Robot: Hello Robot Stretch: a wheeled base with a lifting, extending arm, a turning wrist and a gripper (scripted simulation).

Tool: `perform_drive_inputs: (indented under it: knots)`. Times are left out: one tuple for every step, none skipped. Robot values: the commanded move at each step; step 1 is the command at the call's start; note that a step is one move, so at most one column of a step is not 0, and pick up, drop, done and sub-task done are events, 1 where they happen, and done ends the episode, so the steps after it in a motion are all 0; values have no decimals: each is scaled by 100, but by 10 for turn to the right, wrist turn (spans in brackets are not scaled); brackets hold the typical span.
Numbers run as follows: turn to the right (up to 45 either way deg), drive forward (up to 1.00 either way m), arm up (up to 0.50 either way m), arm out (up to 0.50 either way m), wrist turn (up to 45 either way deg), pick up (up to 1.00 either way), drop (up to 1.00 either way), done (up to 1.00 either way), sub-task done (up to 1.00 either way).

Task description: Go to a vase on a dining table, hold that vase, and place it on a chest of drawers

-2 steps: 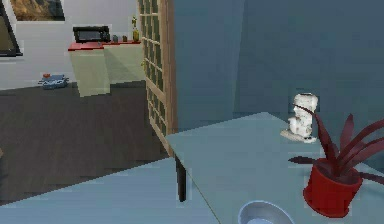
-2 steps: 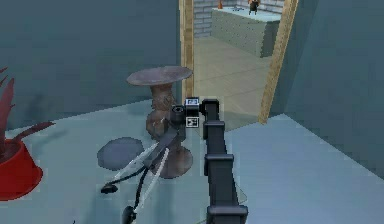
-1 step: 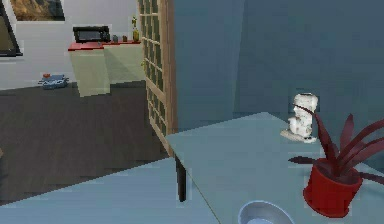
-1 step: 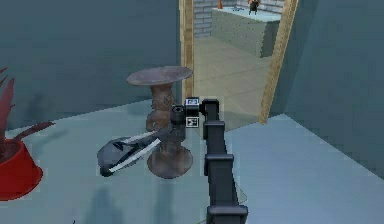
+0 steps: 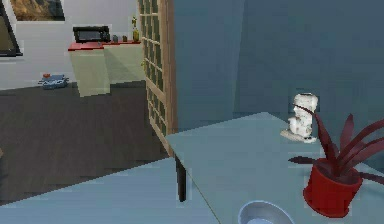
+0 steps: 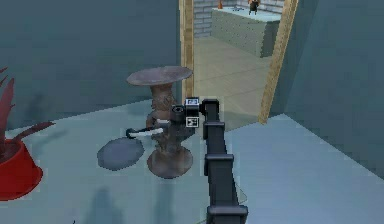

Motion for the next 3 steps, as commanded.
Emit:
perform_drive_inputs:
  knots:
    - [0, 0, 0, 0, 240, 0, 0, 0, 0]
    - [0, 0, -30, 0, 0, 0, 0, 0, 0]
    - [0, 0, 0, 0, 0, 100, 0, 0, 0]
